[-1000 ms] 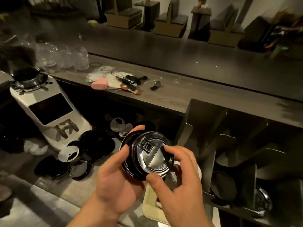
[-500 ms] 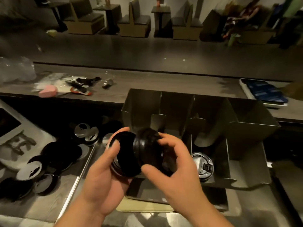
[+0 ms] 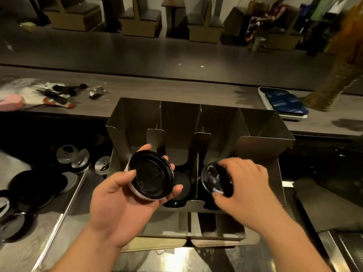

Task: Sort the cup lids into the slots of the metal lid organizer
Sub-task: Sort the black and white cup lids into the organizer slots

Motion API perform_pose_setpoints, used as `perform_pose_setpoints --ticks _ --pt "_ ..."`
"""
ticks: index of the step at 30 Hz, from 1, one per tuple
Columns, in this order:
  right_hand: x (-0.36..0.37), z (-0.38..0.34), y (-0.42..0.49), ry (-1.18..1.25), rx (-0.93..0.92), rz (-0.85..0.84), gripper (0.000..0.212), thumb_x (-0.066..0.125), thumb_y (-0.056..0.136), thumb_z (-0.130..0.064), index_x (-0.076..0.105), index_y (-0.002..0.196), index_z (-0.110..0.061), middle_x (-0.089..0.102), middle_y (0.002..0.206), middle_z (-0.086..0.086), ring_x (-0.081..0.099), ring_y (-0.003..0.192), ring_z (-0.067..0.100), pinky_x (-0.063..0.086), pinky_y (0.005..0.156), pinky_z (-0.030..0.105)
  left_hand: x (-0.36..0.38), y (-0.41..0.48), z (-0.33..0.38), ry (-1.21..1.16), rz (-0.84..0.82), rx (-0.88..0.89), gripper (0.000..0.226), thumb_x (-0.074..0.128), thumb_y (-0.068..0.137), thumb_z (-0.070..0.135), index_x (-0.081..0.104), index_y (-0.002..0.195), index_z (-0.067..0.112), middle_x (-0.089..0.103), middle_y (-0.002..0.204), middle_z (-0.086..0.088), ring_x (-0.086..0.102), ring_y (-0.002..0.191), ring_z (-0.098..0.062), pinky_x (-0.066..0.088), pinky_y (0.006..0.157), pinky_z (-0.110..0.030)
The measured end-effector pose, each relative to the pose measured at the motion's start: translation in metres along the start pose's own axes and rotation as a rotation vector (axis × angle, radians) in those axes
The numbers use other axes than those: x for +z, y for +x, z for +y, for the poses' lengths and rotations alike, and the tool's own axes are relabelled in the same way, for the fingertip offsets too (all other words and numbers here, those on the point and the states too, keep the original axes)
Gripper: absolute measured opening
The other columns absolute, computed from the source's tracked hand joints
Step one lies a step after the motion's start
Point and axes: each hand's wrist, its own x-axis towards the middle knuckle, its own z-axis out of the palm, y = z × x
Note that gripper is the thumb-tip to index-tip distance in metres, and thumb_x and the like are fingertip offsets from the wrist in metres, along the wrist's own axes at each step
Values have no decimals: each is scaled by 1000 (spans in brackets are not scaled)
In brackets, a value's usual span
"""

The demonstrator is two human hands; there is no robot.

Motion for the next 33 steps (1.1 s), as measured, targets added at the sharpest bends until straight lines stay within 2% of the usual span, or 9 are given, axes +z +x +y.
perform_pose_setpoints --ticks 4,9,14,19,22,24,28,30,33 --pt "18 -3 10 -214 -24 -146 61 67 81 -50 40 134 -38 47 133 -18 39 129 11 9 114 43 -8 6 -2 -53 -129 -48 77 82 66 29 58 139 20 52 143 -22 50 131 -44 52 84 -57" --pt "32 0 22 -347 -43 -234 59 67 85 -50 44 136 -33 56 131 -10 50 125 16 9 114 53 -27 9 -13 -245 -133 -168 57 35 101 30 26 155 16 24 158 -24 16 148 -43 24 109 -58" --pt "43 2 27 -510 -62 -244 59 67 84 -51 45 134 -28 63 121 -6 59 113 21 21 109 55 -24 13 -17 -299 -190 -183 59 46 97 32 34 153 17 34 155 -24 30 144 -42 34 103 -54" --pt "39 7 24 -481 -69 -224 62 63 89 -48 40 144 -32 48 141 -5 39 133 23 18 112 53 -5 8 -24 -202 -184 -86 71 81 73 34 56 138 18 52 143 -23 52 127 -42 50 82 -51" --pt "27 7 15 -285 -103 -18 38 59 91 -47 57 129 -40 51 138 -13 38 134 16 15 112 49 6 4 -25 -100 -43 -34 85 97 49 31 67 126 17 58 136 -25 61 118 -45 56 73 -54" --pt "11 4 5 88 -115 135 22 60 87 -51 64 107 -46 56 122 -26 45 124 2 22 110 40 11 4 -28 -36 -1 -37 90 101 40 29 69 123 15 62 132 -26 62 117 -46 57 74 -56" --pt "-12 -27 4 722 -248 -178 69 73 64 -73 42 125 -70 31 140 -46 23 142 -6 29 106 17 21 3 -34 189 33 -58 90 102 36 26 70 120 20 68 121 -24 69 106 -39 59 75 -53" --pt "-11 -35 5 640 -373 -273 81 77 64 -69 30 129 -76 19 145 -48 12 146 -6 27 108 15 27 1 -36 271 -11 -72 84 101 42 30 70 120 23 70 118 -21 69 107 -38 59 80 -51" --pt "-5 -31 1 581 -463 -147 85 85 71 -45 37 140 -56 28 148 -36 24 142 -7 31 110 13 28 0 -35 289 -6 -72 82 100 46 32 68 121 22 69 117 -22 66 111 -43 56 86 -54"
